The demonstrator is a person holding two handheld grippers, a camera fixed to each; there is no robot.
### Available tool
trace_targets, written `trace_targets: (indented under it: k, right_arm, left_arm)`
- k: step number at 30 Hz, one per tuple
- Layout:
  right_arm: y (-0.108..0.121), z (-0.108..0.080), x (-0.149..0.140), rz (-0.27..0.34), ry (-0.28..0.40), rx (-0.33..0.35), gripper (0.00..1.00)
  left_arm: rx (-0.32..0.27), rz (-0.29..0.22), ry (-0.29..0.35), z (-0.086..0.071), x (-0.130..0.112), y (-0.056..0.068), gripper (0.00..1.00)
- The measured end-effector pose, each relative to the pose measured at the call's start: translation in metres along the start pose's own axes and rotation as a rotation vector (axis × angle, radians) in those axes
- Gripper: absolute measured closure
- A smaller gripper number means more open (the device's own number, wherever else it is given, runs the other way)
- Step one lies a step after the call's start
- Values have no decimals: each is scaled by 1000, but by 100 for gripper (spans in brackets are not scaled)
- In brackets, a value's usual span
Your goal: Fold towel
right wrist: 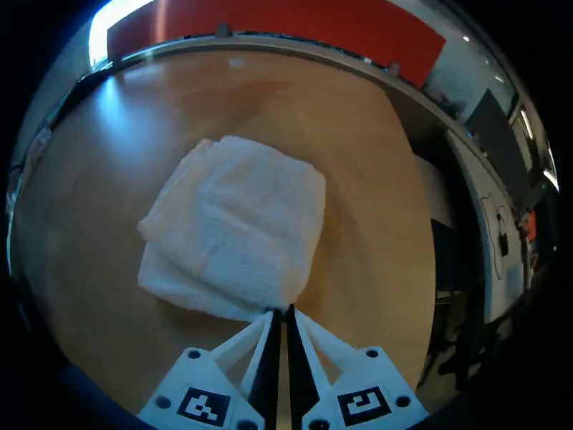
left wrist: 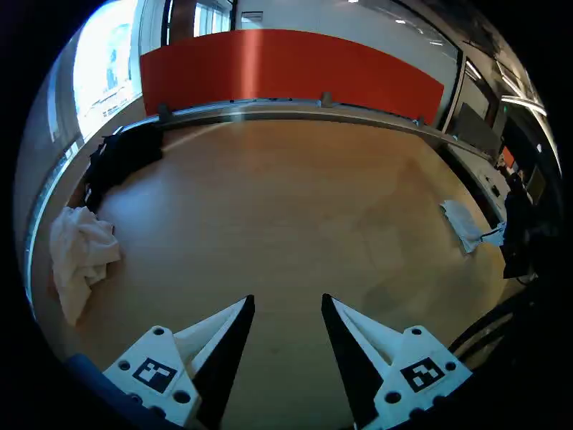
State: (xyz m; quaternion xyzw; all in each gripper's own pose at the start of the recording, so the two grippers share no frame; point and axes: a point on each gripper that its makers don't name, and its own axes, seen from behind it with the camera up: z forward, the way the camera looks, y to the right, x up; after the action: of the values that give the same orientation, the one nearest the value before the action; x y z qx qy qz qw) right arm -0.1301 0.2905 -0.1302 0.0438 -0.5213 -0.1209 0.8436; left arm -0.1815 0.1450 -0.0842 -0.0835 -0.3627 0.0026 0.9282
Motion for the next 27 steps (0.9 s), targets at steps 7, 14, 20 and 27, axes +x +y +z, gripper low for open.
trace_targets:
  k: [7, 14, 20, 27]
  right_arm:
    - [2, 3, -1, -2, -10, -6, 95]
    - [3, 4, -2, 3, -12, -3, 94]
    - [4, 2, -2, -4, -11, -17, 87]
    - [8, -2, -3, -7, 1, -32, 61]
  left_arm:
    - [7, -7, -2, -2, -3, -4, 32]
    - [8, -7, -5, -2, -4, -4, 32]
    - [6, -7, -4, -1, -3, -4, 32]
    - [2, -7, -2, 1, -1, -2, 32]
